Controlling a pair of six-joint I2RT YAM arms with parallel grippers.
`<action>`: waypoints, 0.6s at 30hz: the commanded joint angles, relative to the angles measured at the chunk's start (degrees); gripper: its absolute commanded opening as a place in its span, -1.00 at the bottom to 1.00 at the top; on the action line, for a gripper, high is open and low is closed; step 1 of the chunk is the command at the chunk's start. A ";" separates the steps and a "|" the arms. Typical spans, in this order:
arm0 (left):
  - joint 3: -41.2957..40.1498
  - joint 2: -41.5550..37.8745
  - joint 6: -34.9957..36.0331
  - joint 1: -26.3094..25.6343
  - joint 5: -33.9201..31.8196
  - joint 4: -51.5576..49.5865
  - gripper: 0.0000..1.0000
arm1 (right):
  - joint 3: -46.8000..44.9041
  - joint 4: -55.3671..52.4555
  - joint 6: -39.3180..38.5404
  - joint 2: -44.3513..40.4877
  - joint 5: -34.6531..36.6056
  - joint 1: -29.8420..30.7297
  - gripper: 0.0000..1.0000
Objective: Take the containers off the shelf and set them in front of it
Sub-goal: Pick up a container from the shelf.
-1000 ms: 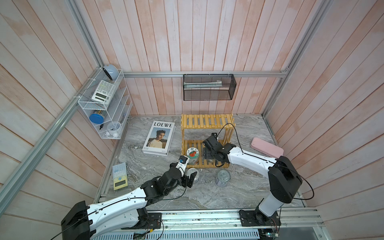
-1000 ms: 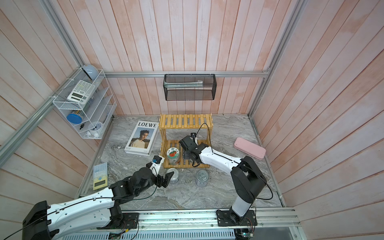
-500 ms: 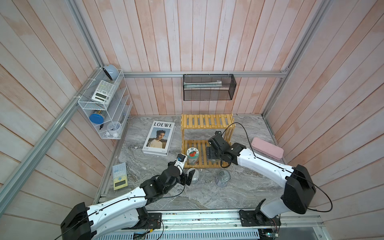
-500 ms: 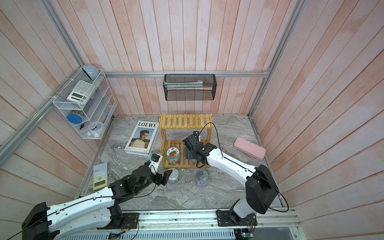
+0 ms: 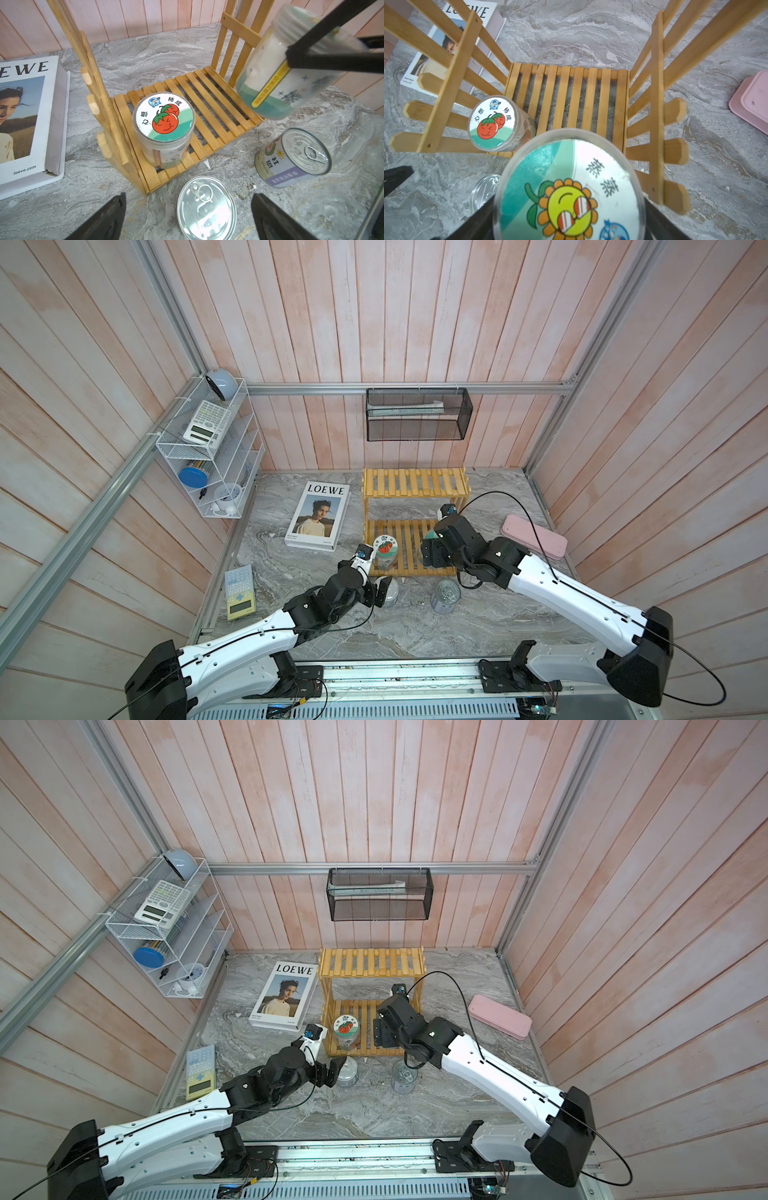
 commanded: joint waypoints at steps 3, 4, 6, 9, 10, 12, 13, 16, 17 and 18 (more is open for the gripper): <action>1.84 0.71 -0.13 0.60 -0.52 -0.11 1.00 | -0.74 -5.60 -0.71 -6.08 0.05 3.29 -0.13; 1.89 0.70 -0.11 0.64 -0.59 -0.12 1.00 | -1.27 -6.24 -0.63 -7.36 0.04 4.33 -0.13; 2.18 0.91 -0.01 0.90 -0.54 -0.29 1.00 | -2.07 -7.64 -0.19 -9.27 0.54 6.32 -0.13; 2.61 1.33 0.17 1.07 -0.51 -0.62 1.00 | -3.49 -8.78 0.46 -12.22 1.98 10.26 -0.13; 2.84 1.48 0.23 1.09 -0.53 -0.73 1.00 | -4.08 -9.07 0.60 -13.20 2.21 11.50 -0.13; 3.12 1.75 0.35 1.18 -0.45 -0.91 1.00 | -5.07 -9.55 1.40 -14.80 3.22 14.33 -0.13; 3.16 1.80 0.25 1.26 -0.36 -0.91 1.00 | -5.72 -9.85 1.76 -15.44 3.96 15.89 -0.13; 3.34 1.80 0.06 1.34 -0.08 -1.13 1.00 | -7.11 -10.88 3.51 -17.02 6.77 20.39 -0.13; 3.32 1.75 -0.03 1.35 -0.06 -1.17 0.99 | -7.57 -10.92 4.07 -17.46 7.60 21.77 -0.13; 3.32 1.63 -0.23 1.35 0.01 -1.30 1.00 | -8.10 -11.14 4.73 -17.87 8.52 23.47 -0.13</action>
